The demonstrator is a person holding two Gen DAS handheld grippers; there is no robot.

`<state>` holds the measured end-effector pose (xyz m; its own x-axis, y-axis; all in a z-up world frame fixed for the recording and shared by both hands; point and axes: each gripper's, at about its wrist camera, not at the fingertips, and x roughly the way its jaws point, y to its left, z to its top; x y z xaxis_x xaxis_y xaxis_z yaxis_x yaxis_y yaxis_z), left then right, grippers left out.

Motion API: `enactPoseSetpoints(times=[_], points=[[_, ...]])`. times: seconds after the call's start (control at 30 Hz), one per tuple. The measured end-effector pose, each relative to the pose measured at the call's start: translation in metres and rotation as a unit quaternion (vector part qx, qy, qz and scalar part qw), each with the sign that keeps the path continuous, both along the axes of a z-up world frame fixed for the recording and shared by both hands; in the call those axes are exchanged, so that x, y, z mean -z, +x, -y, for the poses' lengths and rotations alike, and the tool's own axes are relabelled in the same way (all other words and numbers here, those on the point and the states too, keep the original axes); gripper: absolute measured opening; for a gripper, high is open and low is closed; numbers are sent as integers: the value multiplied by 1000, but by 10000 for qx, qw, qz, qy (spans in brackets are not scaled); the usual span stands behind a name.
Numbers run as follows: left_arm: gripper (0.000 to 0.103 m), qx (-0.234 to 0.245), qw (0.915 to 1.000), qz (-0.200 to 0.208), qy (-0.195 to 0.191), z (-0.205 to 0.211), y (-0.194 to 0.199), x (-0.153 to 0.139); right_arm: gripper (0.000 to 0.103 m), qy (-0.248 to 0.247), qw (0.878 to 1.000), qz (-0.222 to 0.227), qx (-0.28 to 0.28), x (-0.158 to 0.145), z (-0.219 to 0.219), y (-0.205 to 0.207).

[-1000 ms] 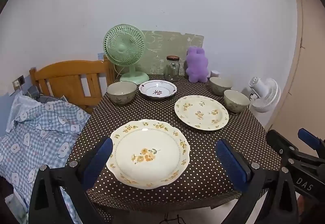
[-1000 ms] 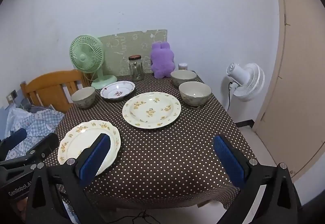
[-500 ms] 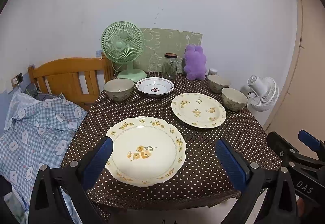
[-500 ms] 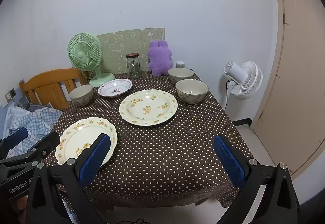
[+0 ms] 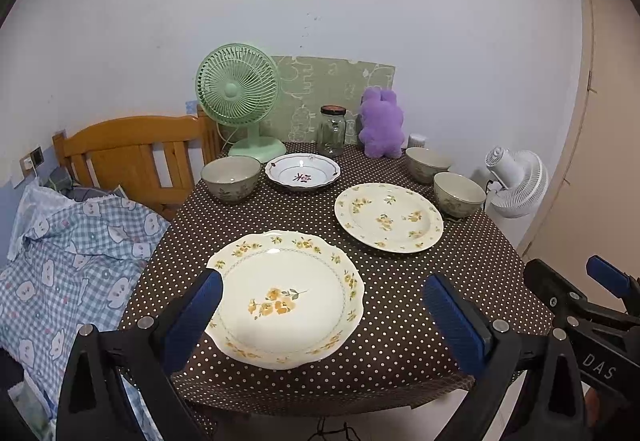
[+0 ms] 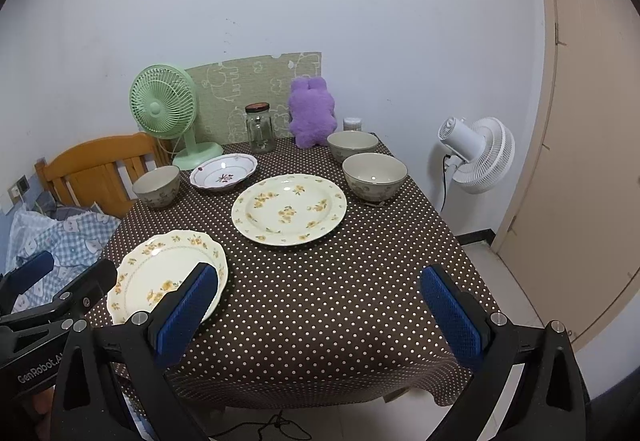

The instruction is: Organize plates and bowls

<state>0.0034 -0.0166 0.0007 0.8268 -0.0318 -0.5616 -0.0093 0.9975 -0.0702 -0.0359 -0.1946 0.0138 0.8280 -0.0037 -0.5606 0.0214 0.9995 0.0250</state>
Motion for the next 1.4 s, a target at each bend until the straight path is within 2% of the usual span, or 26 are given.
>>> enactPoseSetpoints(times=[1.4], points=[[101, -23, 9999, 145, 84, 5, -8, -1, 102, 60, 10000, -2, -56, 2, -1, 1]])
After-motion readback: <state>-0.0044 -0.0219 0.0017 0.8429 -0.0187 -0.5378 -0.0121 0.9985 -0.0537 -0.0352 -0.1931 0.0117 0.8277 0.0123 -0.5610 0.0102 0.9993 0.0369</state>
